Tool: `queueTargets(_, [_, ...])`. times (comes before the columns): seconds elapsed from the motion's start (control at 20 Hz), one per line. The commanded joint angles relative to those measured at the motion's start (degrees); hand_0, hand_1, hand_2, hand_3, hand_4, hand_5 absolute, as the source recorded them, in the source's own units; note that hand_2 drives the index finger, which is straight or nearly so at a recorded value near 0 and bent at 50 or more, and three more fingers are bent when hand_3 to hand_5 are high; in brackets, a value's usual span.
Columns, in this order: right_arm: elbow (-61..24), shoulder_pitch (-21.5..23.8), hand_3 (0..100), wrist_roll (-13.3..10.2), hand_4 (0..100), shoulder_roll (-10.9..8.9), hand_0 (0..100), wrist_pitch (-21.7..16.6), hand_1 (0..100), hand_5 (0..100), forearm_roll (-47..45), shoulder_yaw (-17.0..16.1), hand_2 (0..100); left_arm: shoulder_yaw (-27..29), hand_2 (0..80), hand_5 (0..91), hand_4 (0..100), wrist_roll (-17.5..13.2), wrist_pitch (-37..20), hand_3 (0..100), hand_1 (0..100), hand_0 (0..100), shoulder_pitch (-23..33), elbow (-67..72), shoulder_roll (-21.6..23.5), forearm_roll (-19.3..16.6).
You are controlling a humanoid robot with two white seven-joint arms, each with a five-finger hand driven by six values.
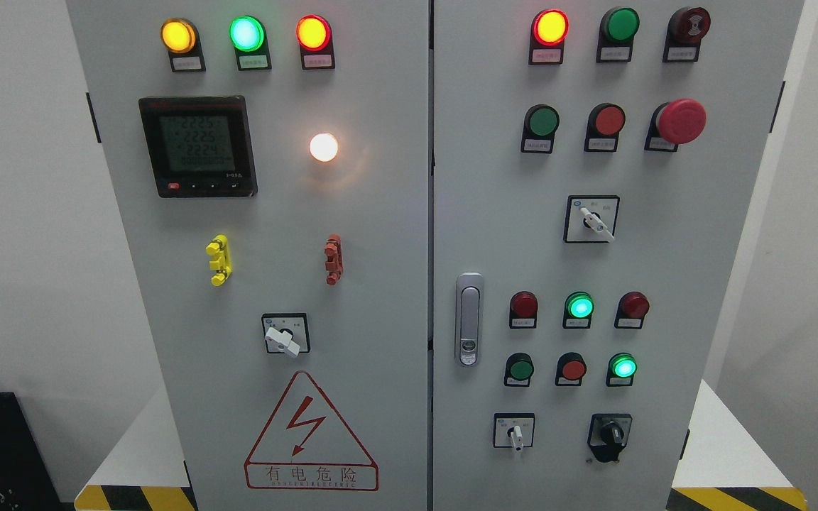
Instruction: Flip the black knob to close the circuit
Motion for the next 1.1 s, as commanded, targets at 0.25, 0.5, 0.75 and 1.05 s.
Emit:
queueTargets(0.25, [0.4,-0.2,0,0.4,0,0.24,0,0.0,0,0,0.0,0.3,0,0.6,0.0,0.0,3,0.0,0.0,5,0,0,1.9,-1.9,0.0,0.4])
queueTargets(0.5, [-14.1,4.9,0,1.0,0,0.50,0,-0.2,0,0,-0.4,0.7,0,0.6,0.0,0.0,3,0.0,0.0,5,0,0,1.9,-1.9,0.0,0.4])
queueTargets(0.75, [-50.9,14.1,0,7.7,0,0.86,0,1.2,0,0,-0.8,4.2,0,0.6,0.0,0.0,3,0.0,0.0,5,0,0,1.9,-1.9,0.0,0.4])
queueTargets(1.05, [-85.3,19.2,0,11.1,0,1.03,0,2.7,0,0,-2.6,7.6,0,0.6,0.0,0.0,3,0.0,0.0,5,0,0,1.9,-1.9,0.1,0.4])
